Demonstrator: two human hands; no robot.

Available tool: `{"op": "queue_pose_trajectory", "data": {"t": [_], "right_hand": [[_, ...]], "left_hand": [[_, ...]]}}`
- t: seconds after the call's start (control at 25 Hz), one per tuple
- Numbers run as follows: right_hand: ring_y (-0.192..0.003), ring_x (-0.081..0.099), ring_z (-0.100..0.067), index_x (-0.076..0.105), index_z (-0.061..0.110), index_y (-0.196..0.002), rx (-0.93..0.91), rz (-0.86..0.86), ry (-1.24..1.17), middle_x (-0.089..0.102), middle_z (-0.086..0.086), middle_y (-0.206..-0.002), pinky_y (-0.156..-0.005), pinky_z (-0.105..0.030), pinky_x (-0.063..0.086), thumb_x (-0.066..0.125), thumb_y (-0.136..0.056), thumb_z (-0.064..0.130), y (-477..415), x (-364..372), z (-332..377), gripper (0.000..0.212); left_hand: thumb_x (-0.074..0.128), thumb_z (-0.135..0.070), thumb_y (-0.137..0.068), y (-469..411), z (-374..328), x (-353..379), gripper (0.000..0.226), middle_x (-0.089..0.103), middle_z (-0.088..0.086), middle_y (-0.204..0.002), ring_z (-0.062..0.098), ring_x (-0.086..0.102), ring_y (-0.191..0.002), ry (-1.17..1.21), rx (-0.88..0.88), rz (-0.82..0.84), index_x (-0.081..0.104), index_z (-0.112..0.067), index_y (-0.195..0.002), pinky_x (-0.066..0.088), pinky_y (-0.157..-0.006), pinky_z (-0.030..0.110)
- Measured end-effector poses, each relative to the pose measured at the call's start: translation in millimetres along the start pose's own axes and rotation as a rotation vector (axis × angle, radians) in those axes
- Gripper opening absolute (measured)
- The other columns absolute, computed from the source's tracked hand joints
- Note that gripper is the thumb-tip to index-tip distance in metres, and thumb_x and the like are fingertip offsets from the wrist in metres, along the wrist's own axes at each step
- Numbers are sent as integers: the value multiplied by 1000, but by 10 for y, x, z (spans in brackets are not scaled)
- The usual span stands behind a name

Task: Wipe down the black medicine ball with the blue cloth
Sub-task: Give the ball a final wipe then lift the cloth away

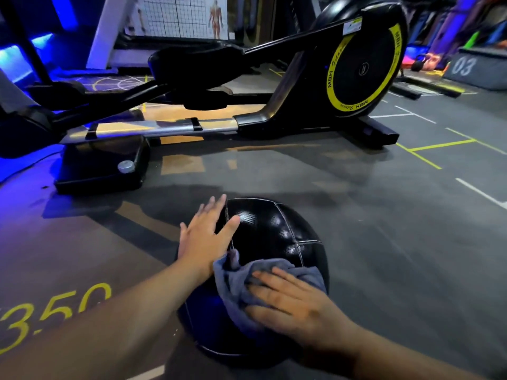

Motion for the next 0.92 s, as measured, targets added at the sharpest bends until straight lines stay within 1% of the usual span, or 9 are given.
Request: {"op": "queue_pose_trajectory", "data": {"t": [0.04, 0.12, 0.2, 0.28, 0.48, 0.56, 0.64, 0.8, 0.92], "right_hand": [[-131, 51, -25, 63, 14, -125, 42, -83, -15, 59, -10, -136, -113, -39, 37, 39, -101, 26, 59, -93, -115, 36], [-120, 58, -18, 59, 10, -123, 338, -258, -119, 65, -7, -126, -106, -28, 42, 43, -97, 26, 138, -257, -475, 35], [-85, 63, 5, 64, 21, -105, 699, -376, -310, 70, 13, -93, -80, -14, 47, 56, -91, 25, 155, -294, -811, 17], [-63, 57, 5, 64, 26, -91, 943, -370, -358, 62, 16, -68, -62, -11, 43, 62, -89, 21, 84, -225, -1139, 6], [-82, 65, -17, 65, 27, -89, 1227, -186, -384, 67, 9, -75, -70, -27, 45, 57, -88, 29, -176, -74, -1549, 8], [-84, 66, -12, 65, 35, -98, 1145, -257, -373, 70, 11, -84, -76, -28, 49, 59, -87, 32, -243, -144, -1311, 13], [-92, 65, -11, 68, 29, -100, 886, -304, -316, 71, 9, -94, -85, -31, 50, 61, -86, 26, -328, -216, -947, 16], [-125, 55, -26, 67, 17, -119, 468, -125, -101, 67, -3, -123, -110, -49, 35, 64, -83, 35, -371, -56, -242, 40], [-127, 54, -19, 63, 15, -126, 356, -115, -137, 65, -2, -128, -114, -39, 34, 69, -85, 32, -298, -66, -389, 45]], "left_hand": [[31, -66, -89, 25, -15, 24, 64, 11, -14, -162, 7, 2, -149, -24, 21, 2, 22, -45, -149, -5, -118, 52], [26, -65, -91, 89, -50, 71, 60, 10, -15, -161, 5, 1, -149, -35, 57, -27, 25, -46, -148, -6, -117, 50], [24, -61, -94, 147, -76, 70, 55, 11, -17, -161, 2, 1, -148, -1, 57, -62, 26, -46, -147, -8, -117, 48], [19, -66, -88, 166, -79, 80, 62, 10, -18, -161, 1, 0, -148, -7, 36, -67, 25, -47, -147, -9, -118, 46], [8, -81, -82, 159, -134, 130, 76, 8, -14, -162, 7, 0, -149, -91, -20, -100, 21, -46, -149, -4, -119, 49], [5, -79, -79, 139, -146, 123, 79, 10, -13, -162, 9, 3, -149, -86, -50, -119, 24, -46, -148, -2, -120, 50], [11, -72, -87, 64, -139, 112, 67, 12, -12, -162, 10, 6, -150, -76, -83, -117, 25, -46, -148, 0, -119, 51], [34, -46, -100, -55, -78, 131, 58, 2, -7, -164, 15, 2, -150, -293, -34, -9, 9, -41, -152, 10, -118, 56], [29, -46, -102, -22, -1, 112, 53, 4, -8, -164, 13, 3, -150, -220, -6, -41, 12, -43, -151, 8, -118, 55]]}}
Point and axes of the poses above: each hand's wrist, its own y-axis away from the middle knuckle, its own x-axis out of the palm, z = x × y, the point moved 6 cm from there along -y, towards the middle knuckle
